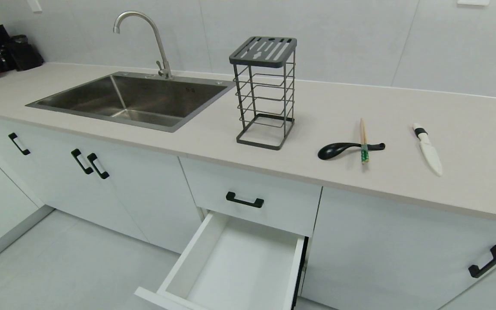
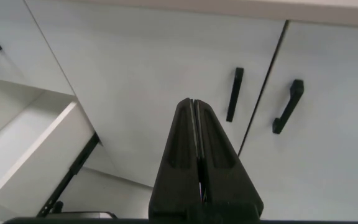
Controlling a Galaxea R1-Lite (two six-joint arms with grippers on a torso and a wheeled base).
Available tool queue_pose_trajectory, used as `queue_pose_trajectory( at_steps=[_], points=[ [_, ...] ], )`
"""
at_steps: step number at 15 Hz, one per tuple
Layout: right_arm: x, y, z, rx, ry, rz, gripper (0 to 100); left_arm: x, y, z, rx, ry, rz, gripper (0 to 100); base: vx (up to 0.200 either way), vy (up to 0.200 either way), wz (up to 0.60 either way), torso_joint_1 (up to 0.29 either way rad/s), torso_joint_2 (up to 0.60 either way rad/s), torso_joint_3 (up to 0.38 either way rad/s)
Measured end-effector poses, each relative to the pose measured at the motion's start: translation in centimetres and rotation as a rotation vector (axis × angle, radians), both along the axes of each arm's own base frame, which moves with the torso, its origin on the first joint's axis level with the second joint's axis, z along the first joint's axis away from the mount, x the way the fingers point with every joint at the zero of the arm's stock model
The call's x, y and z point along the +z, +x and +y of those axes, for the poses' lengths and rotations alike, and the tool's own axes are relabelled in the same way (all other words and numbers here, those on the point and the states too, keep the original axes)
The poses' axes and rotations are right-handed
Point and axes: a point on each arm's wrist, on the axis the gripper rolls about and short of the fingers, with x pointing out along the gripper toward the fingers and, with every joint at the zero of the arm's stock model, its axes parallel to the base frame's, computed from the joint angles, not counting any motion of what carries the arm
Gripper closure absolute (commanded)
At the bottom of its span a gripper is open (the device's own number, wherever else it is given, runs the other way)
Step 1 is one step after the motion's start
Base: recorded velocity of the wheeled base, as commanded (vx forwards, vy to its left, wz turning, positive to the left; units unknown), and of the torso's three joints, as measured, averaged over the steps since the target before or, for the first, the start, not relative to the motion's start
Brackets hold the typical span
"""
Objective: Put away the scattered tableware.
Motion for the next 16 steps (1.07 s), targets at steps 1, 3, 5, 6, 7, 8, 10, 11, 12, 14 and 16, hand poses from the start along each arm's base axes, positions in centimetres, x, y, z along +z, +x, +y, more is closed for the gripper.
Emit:
queue_pose_trajectory(
  at_steps=[1,3,5,6,7,8,10,11,12,14,16],
  points=[
    [0.0,0.0,0.0,0.0,0.0,0.0,100,0.0,0.0,0.0,0.0,0.0,0.0,0,-0.2,0.0,0.0,0.442,-0.48,-0.232],
    [0.0,0.0,0.0,0.0,0.0,0.0,100,-0.01,0.01,0.0,0.001,-0.001,0.0,0,0.0,0.0,0.0,0.356,-0.49,-0.237],
    [0.0,0.0,0.0,-0.001,0.0,0.0,100,-0.01,0.01,0.0,0.0,-0.001,0.0,0,0.0,0.0,0.0,0.295,-0.5,-0.241],
    [0.0,0.0,0.0,-0.001,0.001,0.0,100,-0.01,0.01,0.0,0.0,-0.001,0.0,0,0.0,0.0,0.0,0.256,-0.53,-0.237],
    [0.0,0.0,0.0,-0.001,0.001,0.0,100,0.01,0.0,0.0,0.0,-0.001,-0.001,0,0.0,0.0,0.0,0.271,-0.54,-0.242],
    [0.0,0.0,0.0,-0.001,0.001,0.0,100,-0.01,0.0,0.0,0.0,-0.001,0.0,0,0.0,0.0,0.0,0.305,-0.51,-0.256],
    [0.0,0.0,0.0,0.0,0.001,0.0,100,-0.03,0.01,0.0,0.0,-0.002,0.001,0,0.0,0.0,0.0,0.293,-0.55,-0.259],
    [0.0,0.0,0.0,0.0,0.0,0.0,100,-0.02,0.01,0.0,0.0,-0.002,0.0,0,0.0,0.0,0.0,0.281,-0.55,-0.261],
    [0.0,0.0,0.0,0.0,0.0,0.0,100,-0.01,0.01,0.0,0.0,-0.001,0.0,0,0.0,0.0,0.0,0.29,-0.55,-0.271],
    [-0.01,0.0,0.0,0.0,-0.007,0.001,100,-0.02,0.01,0.0,0.0,0.002,0.001,0,0.0,0.0,0.0,0.3,-0.58,-0.283],
    [0.0,0.01,0.0,0.001,-0.035,0.002,0,-0.02,0.01,0.0,0.0,0.004,0.001,0,0.0,0.0,0.0,0.305,-0.6,-0.295]
  ],
)
